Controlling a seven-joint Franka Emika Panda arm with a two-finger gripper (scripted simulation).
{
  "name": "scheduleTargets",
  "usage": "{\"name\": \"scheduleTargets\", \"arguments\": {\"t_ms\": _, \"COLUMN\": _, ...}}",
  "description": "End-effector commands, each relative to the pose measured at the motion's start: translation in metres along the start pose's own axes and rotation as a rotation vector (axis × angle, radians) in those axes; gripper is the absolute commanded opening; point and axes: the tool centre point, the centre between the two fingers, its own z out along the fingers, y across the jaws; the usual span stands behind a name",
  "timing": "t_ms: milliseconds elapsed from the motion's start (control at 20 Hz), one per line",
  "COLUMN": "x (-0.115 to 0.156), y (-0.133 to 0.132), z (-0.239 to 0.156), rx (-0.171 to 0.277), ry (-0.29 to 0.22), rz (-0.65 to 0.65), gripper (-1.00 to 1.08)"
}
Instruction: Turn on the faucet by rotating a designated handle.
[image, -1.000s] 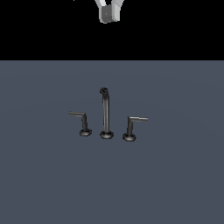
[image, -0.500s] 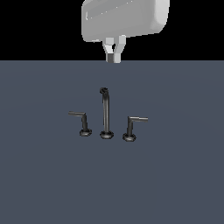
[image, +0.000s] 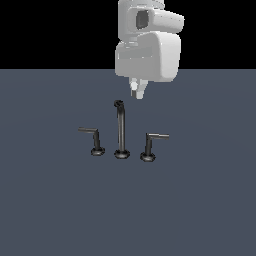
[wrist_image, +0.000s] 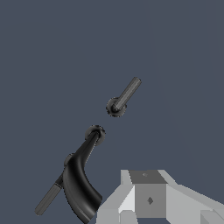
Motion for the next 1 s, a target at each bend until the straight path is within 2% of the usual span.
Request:
{"name": "scheduleTargets", "arguments": {"t_ms": 0, "x": 0.011, "y": -0.006, "z": 0.015, "rx": 0.002, "ry": 0.001, "rz": 0.067, "gripper": -1.00}}
{"name": "scheduleTargets", "arguments": {"t_ms": 450, "x": 0.055, "y": -0.021, "z": 0.071, "rx": 0.004, "ry": 0.008, "rz": 0.313, "gripper": -1.00}}
{"name": "scheduleTargets", "arguments": {"t_ms": 950, "x": 0.098, "y": -0.024, "z": 0.119, "rx": 0.006, "ry": 0.014, "rz": 0.532, "gripper": -1.00}}
